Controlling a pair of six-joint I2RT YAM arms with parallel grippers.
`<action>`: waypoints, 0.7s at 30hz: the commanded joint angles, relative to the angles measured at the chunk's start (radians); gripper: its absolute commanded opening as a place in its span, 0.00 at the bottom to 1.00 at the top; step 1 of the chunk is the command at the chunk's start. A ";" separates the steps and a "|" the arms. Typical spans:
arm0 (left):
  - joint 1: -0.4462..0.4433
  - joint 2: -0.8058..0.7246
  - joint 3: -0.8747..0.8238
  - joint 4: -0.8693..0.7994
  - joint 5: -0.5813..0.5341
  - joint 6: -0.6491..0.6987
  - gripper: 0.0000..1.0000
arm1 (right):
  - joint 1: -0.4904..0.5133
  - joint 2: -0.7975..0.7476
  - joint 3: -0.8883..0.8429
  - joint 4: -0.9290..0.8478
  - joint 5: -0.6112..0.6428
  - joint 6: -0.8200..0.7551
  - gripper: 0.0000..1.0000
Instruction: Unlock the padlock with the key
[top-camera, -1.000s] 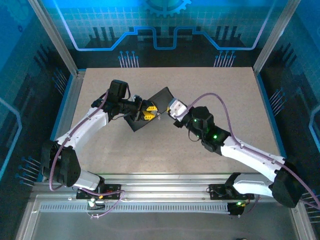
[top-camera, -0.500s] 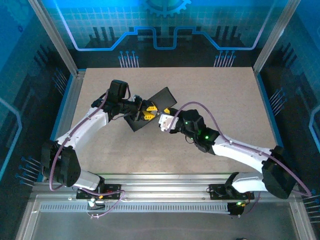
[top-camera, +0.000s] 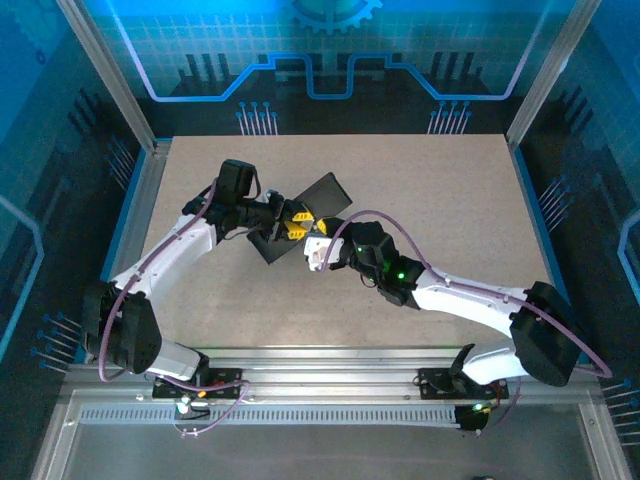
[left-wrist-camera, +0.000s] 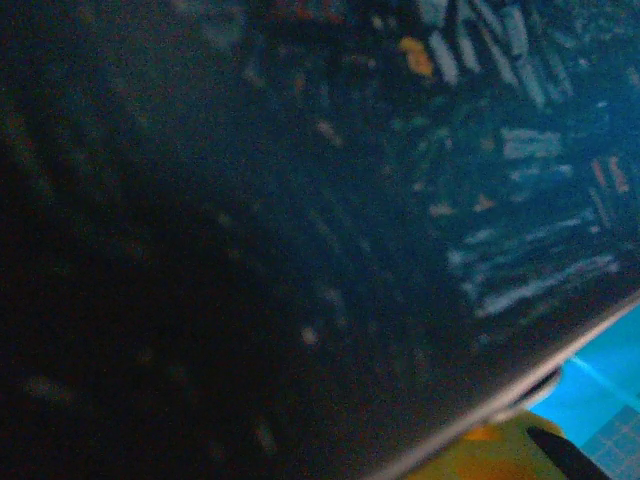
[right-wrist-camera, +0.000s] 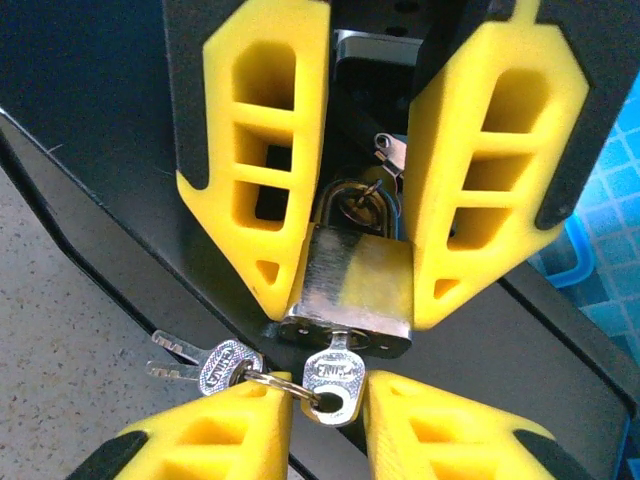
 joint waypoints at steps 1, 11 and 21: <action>-0.005 -0.034 0.056 0.060 0.070 0.015 0.00 | 0.015 -0.026 0.028 0.029 0.007 -0.030 0.28; 0.003 -0.035 0.056 0.051 0.072 0.018 0.00 | -0.063 -0.112 0.032 -0.107 -0.050 -0.050 0.29; 0.003 -0.046 0.058 0.040 0.066 0.017 0.00 | -0.070 -0.038 0.084 -0.144 -0.058 -0.122 0.28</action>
